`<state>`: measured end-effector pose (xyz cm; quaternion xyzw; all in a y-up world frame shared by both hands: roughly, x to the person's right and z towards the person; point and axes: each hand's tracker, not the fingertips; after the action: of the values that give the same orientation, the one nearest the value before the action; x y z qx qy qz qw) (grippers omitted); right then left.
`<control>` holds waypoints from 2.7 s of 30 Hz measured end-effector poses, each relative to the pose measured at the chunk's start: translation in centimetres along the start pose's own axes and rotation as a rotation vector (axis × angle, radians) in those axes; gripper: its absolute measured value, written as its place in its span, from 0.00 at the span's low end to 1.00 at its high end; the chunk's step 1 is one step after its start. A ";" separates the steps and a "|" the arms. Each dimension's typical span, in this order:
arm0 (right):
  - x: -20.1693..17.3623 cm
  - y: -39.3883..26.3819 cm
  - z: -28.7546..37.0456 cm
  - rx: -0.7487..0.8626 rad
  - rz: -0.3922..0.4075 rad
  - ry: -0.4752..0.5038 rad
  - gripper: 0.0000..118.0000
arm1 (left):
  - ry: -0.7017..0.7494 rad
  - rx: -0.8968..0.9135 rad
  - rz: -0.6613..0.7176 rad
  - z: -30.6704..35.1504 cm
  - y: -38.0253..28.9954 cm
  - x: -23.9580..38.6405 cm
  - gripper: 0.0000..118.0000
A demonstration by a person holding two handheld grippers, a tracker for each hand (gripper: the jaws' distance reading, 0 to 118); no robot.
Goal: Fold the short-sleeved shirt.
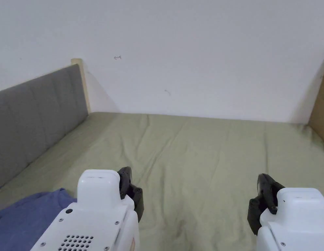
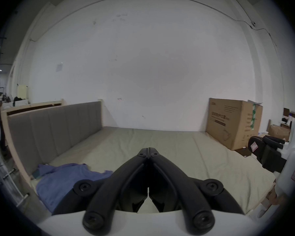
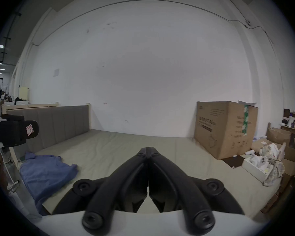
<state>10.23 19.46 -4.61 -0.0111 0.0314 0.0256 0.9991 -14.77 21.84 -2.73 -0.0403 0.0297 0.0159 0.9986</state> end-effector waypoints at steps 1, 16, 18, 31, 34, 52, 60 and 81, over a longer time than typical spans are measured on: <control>-1.0 0.4 -0.5 -0.001 -0.011 0.052 0.00 | 0.036 0.011 -0.017 0.7 0.2 -0.9 0.00; -16.2 0.5 -1.6 -0.069 0.037 0.587 0.00 | 0.509 -0.017 -0.021 10.1 0.5 -13.5 0.00; -16.3 0.1 -1.9 -0.088 0.037 0.598 0.00 | 0.497 -0.057 0.021 8.9 -0.3 -14.3 0.00; -13.9 -4.7 -7.6 -0.305 0.048 0.512 0.00 | 0.286 -0.802 0.382 -14.5 -16.0 -23.3 0.81; -13.5 -6.0 -9.5 -0.358 0.040 0.493 0.00 | 0.324 -0.856 0.354 -18.4 -17.7 -24.1 0.84; -12.0 -10.0 -12.2 -0.534 -0.016 0.465 0.00 | 0.441 -0.936 0.301 -22.8 -20.0 -24.1 0.08; -8.8 -9.0 -11.5 -0.521 -0.066 0.397 0.00 | 0.243 -0.791 0.704 -20.9 -16.7 -28.6 0.08; 7.4 -2.8 -7.2 -0.324 -0.203 0.036 0.00 | -0.651 -0.551 0.393 -25.4 6.9 5.4 0.07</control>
<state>17.26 16.91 -12.20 -0.1755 0.0436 -0.0708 0.9810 -11.13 26.79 -28.85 -0.2904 -0.2834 0.2239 0.8861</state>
